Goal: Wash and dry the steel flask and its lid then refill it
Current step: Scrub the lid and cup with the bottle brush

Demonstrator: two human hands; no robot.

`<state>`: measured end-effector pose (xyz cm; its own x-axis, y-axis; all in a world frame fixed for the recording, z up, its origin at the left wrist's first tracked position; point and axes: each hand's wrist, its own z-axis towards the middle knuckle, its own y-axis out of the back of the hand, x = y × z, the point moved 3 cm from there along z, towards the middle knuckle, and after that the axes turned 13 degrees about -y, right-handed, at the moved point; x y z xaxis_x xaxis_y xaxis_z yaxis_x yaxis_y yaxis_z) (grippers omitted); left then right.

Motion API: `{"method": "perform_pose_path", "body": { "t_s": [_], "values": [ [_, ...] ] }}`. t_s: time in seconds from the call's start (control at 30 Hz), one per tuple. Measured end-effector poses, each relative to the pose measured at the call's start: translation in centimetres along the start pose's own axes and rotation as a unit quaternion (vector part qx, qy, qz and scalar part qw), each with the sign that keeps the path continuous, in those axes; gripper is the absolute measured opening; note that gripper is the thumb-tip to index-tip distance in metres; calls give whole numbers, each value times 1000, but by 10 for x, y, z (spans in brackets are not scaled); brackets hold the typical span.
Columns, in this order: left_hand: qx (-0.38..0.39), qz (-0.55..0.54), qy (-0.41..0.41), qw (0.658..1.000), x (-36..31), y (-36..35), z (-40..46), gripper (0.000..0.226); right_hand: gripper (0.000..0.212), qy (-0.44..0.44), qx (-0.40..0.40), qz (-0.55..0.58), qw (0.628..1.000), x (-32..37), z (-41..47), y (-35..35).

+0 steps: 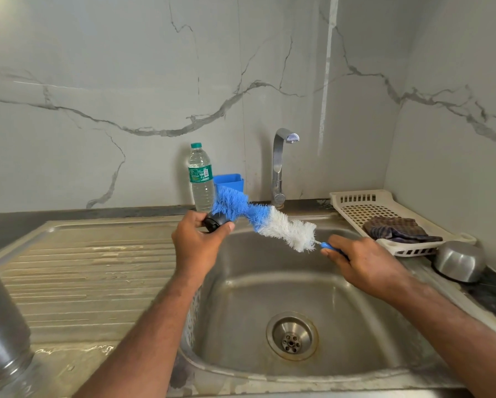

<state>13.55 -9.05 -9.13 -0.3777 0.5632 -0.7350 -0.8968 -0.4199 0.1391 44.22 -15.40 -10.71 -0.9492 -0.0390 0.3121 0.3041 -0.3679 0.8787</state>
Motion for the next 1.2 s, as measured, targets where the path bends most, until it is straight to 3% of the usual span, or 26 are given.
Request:
{"method": "perform_pose_path", "body": {
  "t_s": [0.13, 0.23, 0.33, 0.4, 0.53, 0.7, 0.83, 1.1, 1.2],
  "values": [
    [80, -26, -14, 996, 1, -15, -7, 41, 32, -12, -13, 19, 1000, 7, 3, -4],
    [37, -144, 37, 988, 7, -12, -3, 40, 37, -28, -28, 67, 997, 0, 4, -1],
    [7, -336, 191, 922, 10, -8, -2, 22, 40, -22, -24, 97, 995, -8, 4, 2],
    [22, -401, 275, 873, 9, -9, -7, 30, 39, -9, -10, 81, 997, -7, 3, -1],
    [-12, -468, 315, 826, 8, -11, -5, 34, 38, 0, 0, 68, 998, -3, 3, -8],
    [-51, -449, 308, 837, 15, -10, -1, 22, 38, 5, -14, 88, 996, 0, 2, -5],
    [1, -425, 299, 854, 12, -14, -4, 35, 39, 5, 0, 107, 994, 4, 2, -8],
    [62, -373, 279, 883, 11, -15, -7, 20, 42, -9, 49, 142, 989, 2, 4, -16],
    [70, -340, 279, 895, 12, -14, -8, 26, 42, -18, 66, 134, 989, -2, 4, -17]
  ]
}}
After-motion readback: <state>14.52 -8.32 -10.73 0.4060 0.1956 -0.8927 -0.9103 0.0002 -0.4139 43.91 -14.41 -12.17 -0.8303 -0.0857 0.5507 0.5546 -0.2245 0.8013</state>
